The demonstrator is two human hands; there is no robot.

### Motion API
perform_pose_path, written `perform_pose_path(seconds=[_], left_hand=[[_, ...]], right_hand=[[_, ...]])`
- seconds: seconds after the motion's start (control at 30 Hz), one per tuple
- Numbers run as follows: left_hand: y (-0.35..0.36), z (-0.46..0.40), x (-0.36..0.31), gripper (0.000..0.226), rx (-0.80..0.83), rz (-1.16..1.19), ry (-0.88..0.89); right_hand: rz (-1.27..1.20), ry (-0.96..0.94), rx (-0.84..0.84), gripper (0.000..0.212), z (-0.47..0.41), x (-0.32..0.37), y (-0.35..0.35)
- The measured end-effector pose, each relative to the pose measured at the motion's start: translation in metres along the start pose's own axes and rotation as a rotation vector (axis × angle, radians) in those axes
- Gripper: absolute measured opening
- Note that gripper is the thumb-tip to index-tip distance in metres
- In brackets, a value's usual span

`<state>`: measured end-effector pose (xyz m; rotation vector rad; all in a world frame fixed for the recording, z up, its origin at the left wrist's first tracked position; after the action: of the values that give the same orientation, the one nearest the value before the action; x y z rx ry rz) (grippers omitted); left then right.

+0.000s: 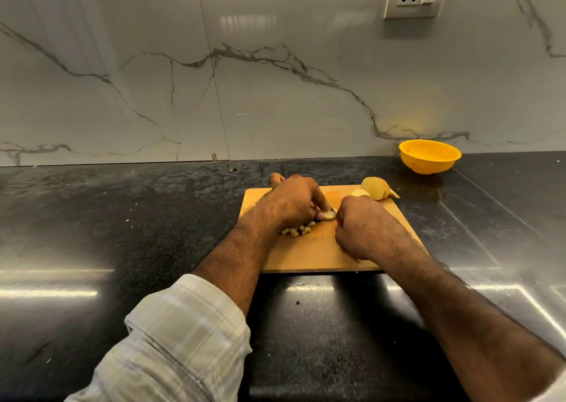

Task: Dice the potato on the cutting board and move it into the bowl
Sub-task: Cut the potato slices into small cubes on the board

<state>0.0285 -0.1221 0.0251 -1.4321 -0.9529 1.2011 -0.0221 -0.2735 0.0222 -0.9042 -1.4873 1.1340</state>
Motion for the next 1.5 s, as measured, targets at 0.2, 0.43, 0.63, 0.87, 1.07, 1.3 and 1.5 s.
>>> perform_pose_path(seconds=[0.2,0.43,0.63,0.87,1.07,1.3,1.5], left_hand=[[-0.001,0.001,0.001,0.023,-0.021,-0.015,-0.005],[0.001,-0.004,0.003,0.022,-0.019,-0.033,-0.008],[-0.001,-0.003,0.003,0.020,-0.018,-0.013,-0.004],[-0.001,-0.003,0.002,0.021,0.004,-0.023,-0.019],[-0.001,-0.002,0.002,0.021,0.011,-0.022,-0.026],[-0.001,-0.001,0.005,0.019,-0.051,-0.035,0.008],[-0.001,-0.002,0.006,0.019,-0.062,-0.030,0.017]], right_hand=[[-0.044,-0.011,-0.096,0.035,0.003,-0.009,0.003],[-0.048,-0.012,-0.064,0.039,0.006,-0.009,0.005],[-0.029,-0.007,-0.054,0.039,0.003,-0.005,0.007],[-0.020,-0.021,-0.040,0.037,0.002,-0.007,0.006],[-0.014,-0.022,-0.017,0.034,-0.004,0.000,0.003],[-0.048,-0.041,-0.122,0.036,0.001,-0.008,0.005],[-0.042,-0.052,-0.067,0.035,0.004,-0.005,0.008]])
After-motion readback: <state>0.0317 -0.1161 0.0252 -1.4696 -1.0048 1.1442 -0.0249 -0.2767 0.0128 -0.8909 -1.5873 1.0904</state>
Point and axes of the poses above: each hand's wrist, its own z-axis away from the middle knuckle, its own y-axis out of the palm, x = y × z, the point moved 2 cm from there along -z, towards the middle knuckle, and after that the axes turned 5 degrees about -y, right-handed, at the moved point
